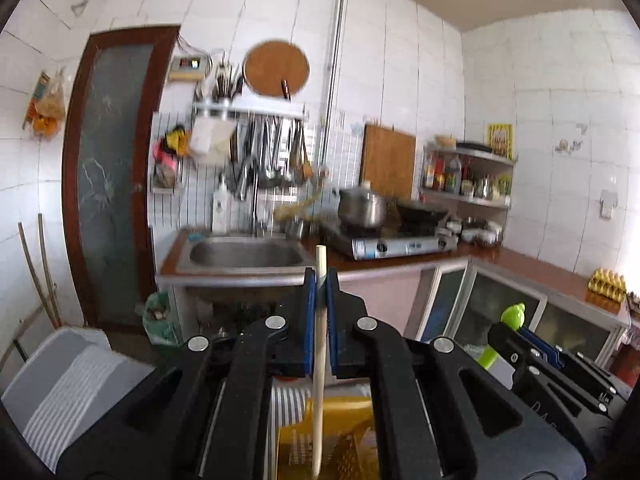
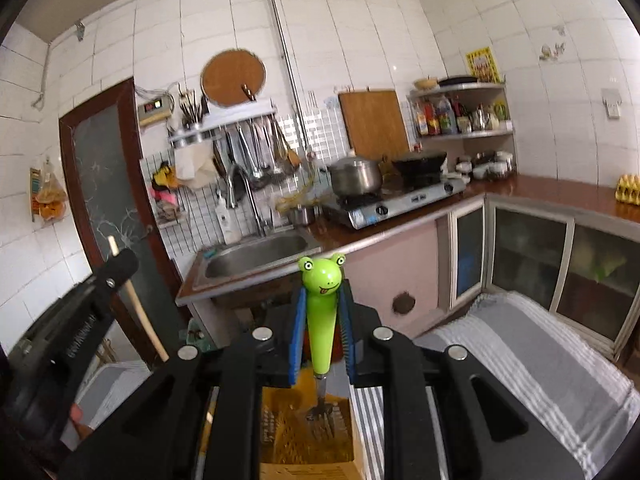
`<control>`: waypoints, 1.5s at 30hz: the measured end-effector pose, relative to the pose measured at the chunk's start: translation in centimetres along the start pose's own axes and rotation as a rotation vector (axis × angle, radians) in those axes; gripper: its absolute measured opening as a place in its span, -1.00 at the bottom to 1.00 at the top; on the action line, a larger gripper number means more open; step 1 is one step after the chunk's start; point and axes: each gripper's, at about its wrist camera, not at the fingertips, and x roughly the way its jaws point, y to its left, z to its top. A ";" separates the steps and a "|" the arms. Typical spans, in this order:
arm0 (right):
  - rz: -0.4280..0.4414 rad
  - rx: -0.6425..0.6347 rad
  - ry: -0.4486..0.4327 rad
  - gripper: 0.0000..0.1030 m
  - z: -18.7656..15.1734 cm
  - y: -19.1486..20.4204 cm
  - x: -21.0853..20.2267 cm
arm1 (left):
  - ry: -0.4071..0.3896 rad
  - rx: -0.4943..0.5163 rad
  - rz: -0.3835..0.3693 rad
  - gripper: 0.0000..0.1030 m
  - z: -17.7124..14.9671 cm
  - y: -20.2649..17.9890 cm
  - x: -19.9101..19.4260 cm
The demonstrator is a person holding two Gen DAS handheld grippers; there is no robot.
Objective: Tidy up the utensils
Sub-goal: 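Lower the fork and chopstick into the yellow holder and open both grippers, then grasp a wooden chopstick with the right gripper while the left gripper grasps another chopstick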
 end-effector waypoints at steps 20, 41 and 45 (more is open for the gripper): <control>-0.092 -0.187 0.120 0.14 -3.9 -0.8 -1.0 | 0.155 0.028 0.146 0.32 -3.2 4.5 -3.9; -0.072 -0.168 0.249 0.26 -12.7 -4.4 -11.0 | 0.283 0.063 0.134 0.90 -12.5 6.5 -14.1; -0.076 -0.171 0.313 0.26 -15.4 -4.9 -10.6 | 0.378 0.017 0.104 0.90 -15.3 7.4 -13.4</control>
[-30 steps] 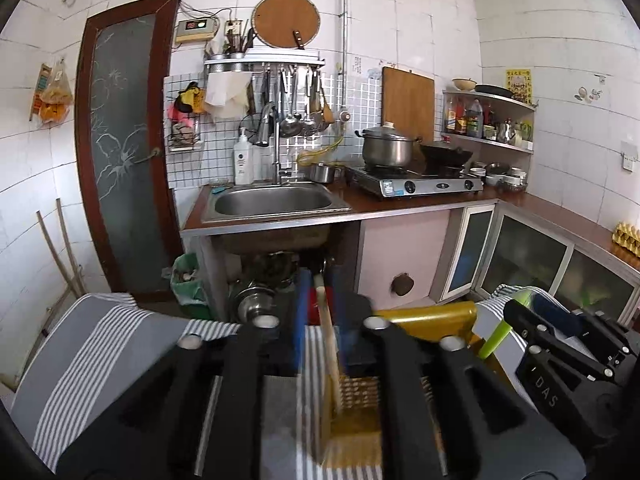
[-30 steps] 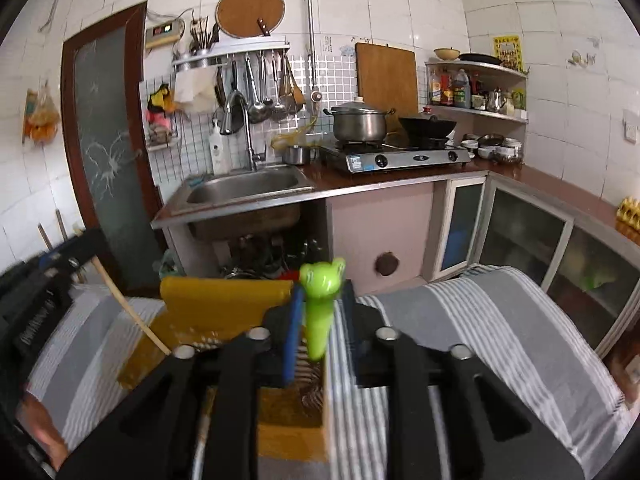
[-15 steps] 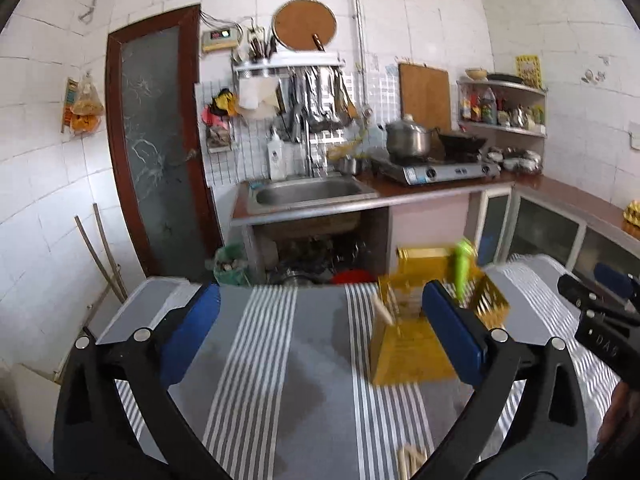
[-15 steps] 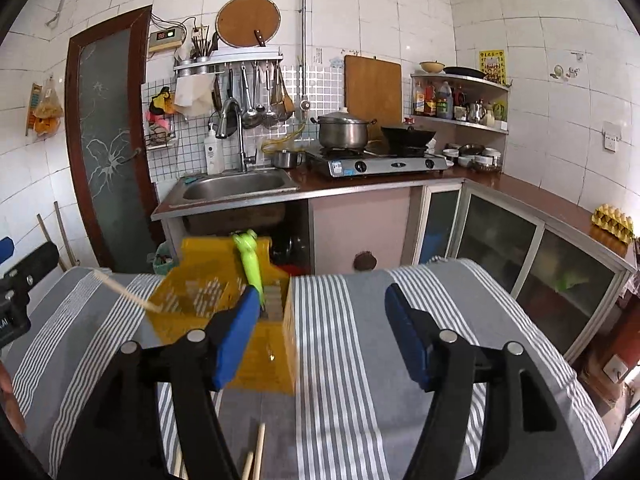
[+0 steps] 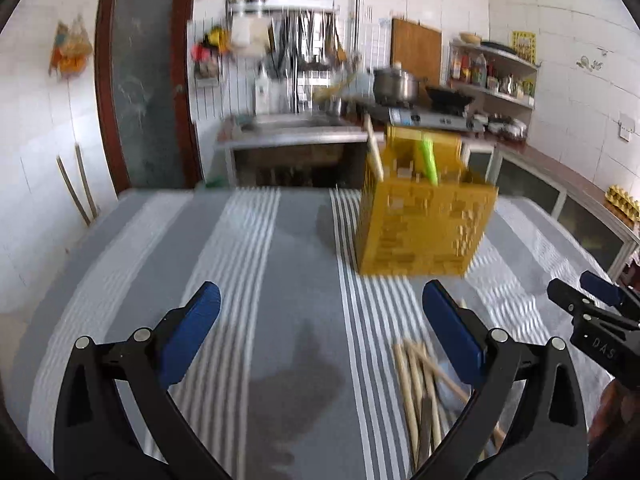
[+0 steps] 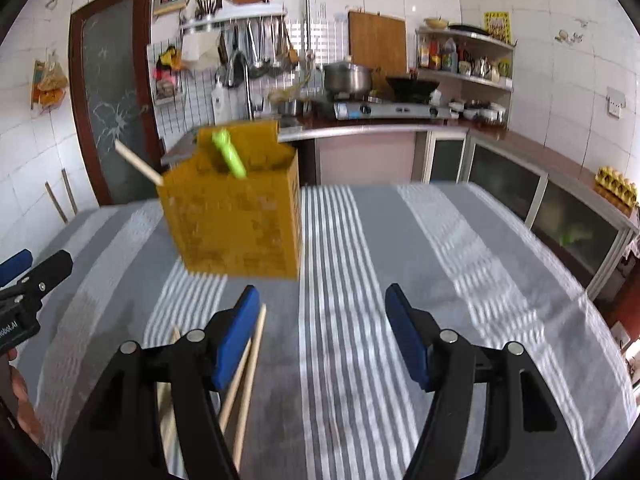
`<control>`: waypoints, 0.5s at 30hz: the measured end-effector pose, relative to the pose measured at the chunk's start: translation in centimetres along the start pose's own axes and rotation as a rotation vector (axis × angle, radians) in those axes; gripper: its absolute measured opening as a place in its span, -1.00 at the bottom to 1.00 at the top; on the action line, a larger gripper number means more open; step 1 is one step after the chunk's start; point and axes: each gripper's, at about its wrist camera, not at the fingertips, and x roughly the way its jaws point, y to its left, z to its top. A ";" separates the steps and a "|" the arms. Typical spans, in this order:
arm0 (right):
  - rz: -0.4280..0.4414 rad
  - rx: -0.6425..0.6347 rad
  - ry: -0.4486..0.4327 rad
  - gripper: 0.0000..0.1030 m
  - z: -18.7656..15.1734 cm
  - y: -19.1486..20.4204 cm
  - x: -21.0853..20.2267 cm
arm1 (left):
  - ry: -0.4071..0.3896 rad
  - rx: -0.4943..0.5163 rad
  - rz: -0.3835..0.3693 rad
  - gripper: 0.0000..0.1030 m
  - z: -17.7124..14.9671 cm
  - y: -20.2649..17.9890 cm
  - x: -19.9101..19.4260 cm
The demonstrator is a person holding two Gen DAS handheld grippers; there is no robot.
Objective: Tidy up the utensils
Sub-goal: 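Grasp a wooden chopstick with the right gripper while the left gripper grasps another chopstick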
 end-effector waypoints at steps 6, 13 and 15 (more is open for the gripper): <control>0.006 -0.016 0.068 0.26 -2.8 0.9 1.7 | 0.084 -0.012 0.018 0.90 -3.3 -0.3 2.6; 0.018 -0.038 0.148 0.26 -3.8 2.3 4.0 | 0.193 0.008 0.011 0.89 -5.1 -0.5 5.5; 0.022 -0.039 0.175 0.26 -4.0 2.6 4.7 | 0.217 -0.001 0.005 0.89 -5.4 -0.4 5.9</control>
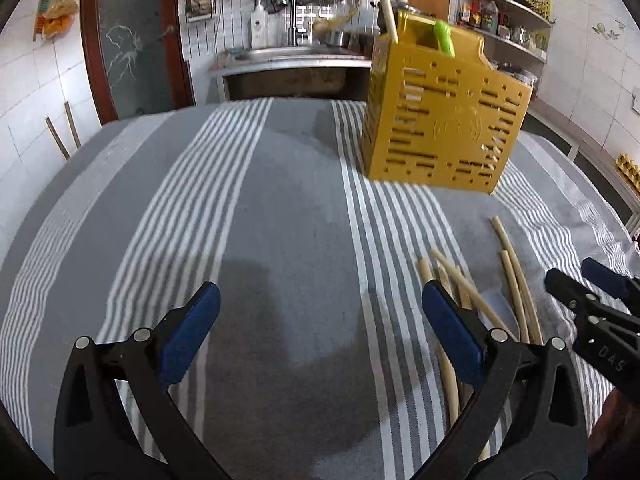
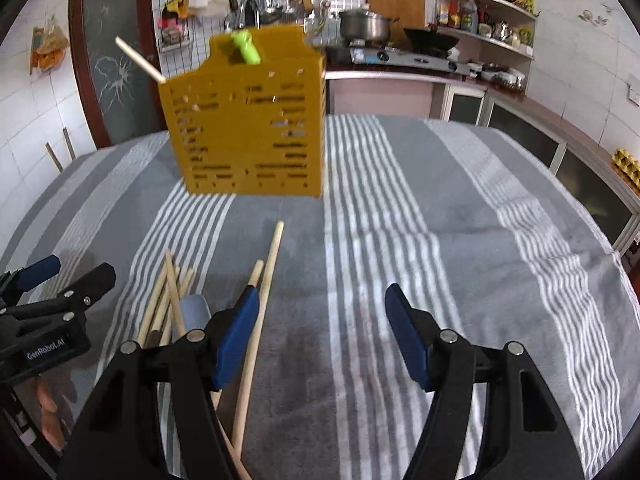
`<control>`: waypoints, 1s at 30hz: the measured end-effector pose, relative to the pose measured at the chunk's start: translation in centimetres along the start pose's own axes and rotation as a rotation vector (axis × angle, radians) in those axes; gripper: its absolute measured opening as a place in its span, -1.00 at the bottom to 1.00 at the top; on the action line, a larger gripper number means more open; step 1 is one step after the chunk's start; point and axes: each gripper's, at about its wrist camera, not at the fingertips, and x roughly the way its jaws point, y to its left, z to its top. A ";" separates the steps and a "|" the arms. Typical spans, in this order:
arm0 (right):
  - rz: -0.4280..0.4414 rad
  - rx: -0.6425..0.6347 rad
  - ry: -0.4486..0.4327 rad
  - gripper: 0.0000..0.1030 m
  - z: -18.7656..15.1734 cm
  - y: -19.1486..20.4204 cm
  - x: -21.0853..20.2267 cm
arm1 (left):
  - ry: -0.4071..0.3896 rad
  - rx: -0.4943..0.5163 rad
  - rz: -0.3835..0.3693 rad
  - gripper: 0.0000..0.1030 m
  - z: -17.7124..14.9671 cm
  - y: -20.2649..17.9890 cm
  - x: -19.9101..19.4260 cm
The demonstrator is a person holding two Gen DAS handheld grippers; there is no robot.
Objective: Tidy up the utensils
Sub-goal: 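Grasp a wooden chopstick with the right gripper while the left gripper grasps another chopstick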
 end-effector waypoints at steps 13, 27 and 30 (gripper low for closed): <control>-0.019 -0.035 0.100 0.11 -0.2 2.0 2.0 | 0.056 0.009 -0.003 0.82 -0.2 -0.5 1.3; 0.039 -0.013 0.111 -0.83 1.9 1.2 3.5 | 0.092 0.018 -0.027 0.70 -0.2 -1.9 2.1; 0.024 -0.035 0.104 -0.83 1.5 0.6 2.9 | 0.086 0.018 -0.037 0.70 -0.1 -2.4 2.0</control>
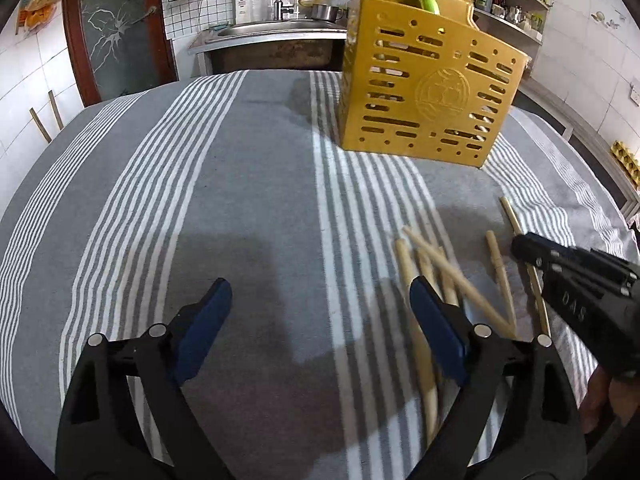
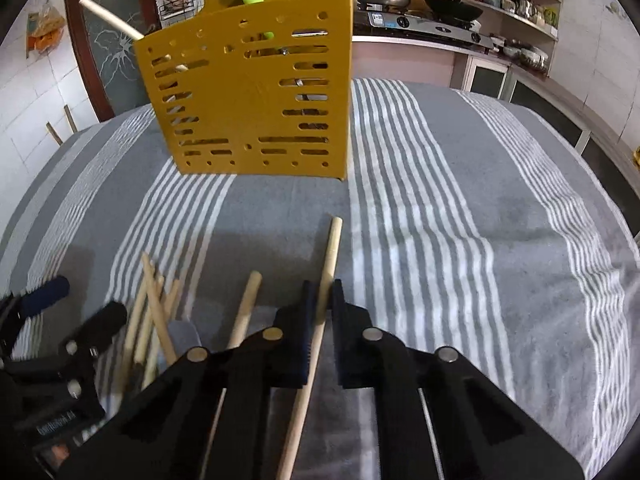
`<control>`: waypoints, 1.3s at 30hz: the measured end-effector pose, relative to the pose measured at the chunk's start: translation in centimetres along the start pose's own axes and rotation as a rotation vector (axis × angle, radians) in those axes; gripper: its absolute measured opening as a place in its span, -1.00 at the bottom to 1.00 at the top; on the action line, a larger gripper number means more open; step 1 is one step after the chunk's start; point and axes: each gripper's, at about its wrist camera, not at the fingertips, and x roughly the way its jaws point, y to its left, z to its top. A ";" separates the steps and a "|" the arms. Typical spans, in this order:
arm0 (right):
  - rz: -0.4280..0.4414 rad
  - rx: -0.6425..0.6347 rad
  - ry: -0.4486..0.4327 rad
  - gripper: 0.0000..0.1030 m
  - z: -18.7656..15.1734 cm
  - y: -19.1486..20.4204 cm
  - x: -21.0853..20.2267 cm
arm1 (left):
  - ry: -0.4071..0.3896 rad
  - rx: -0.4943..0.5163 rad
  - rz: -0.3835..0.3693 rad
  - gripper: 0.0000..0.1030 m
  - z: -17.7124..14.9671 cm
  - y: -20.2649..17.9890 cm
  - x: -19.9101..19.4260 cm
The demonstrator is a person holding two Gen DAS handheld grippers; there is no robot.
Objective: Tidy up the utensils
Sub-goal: 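Grasp a wooden chopstick with the right gripper while the left gripper grasps another chopstick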
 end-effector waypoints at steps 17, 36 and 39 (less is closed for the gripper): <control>0.003 0.049 -0.005 -0.84 -1.4 -2.4 -0.6 | 0.039 0.081 0.010 0.29 -0.2 -2.4 0.9; -0.001 0.091 0.062 -0.88 1.4 -2.9 1.0 | 0.118 0.030 -0.066 -0.86 1.8 -3.1 1.8; 0.015 0.107 0.031 -0.89 1.0 -3.2 0.2 | 0.106 0.016 -0.076 -0.89 1.7 -2.9 1.5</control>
